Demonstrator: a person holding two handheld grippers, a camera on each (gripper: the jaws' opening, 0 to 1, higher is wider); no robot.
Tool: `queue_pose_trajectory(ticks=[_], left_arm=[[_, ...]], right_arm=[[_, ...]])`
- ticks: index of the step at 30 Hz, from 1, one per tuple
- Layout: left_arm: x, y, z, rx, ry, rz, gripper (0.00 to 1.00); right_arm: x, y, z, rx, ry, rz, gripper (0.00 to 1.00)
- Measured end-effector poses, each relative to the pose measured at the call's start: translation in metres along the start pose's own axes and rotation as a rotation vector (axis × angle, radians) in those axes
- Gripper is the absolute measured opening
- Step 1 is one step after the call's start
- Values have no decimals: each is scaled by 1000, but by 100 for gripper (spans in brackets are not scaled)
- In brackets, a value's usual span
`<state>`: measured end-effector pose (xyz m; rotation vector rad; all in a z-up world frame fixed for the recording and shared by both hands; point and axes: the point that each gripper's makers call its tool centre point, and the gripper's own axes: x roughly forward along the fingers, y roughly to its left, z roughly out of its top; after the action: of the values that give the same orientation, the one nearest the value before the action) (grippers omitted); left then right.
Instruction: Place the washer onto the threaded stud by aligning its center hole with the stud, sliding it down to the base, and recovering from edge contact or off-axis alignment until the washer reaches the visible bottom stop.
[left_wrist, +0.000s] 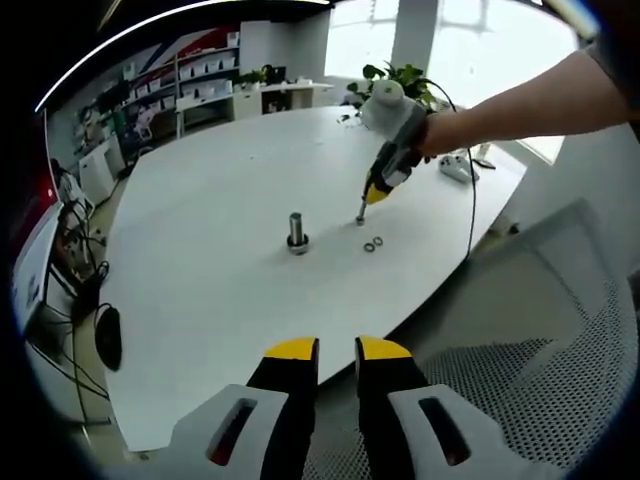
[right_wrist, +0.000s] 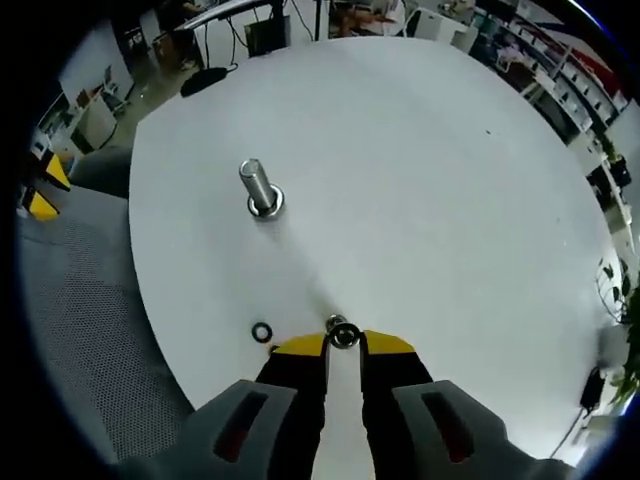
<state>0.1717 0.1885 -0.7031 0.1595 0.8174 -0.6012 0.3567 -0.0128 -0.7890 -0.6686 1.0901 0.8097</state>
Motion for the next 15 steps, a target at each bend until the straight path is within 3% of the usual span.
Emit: queue_pose_trajectory(ticks=[15], left_arm=[[1,-1,-1,2,6,-6,11]], right_arm=[[23,4,-5,-27,50,16,14]])
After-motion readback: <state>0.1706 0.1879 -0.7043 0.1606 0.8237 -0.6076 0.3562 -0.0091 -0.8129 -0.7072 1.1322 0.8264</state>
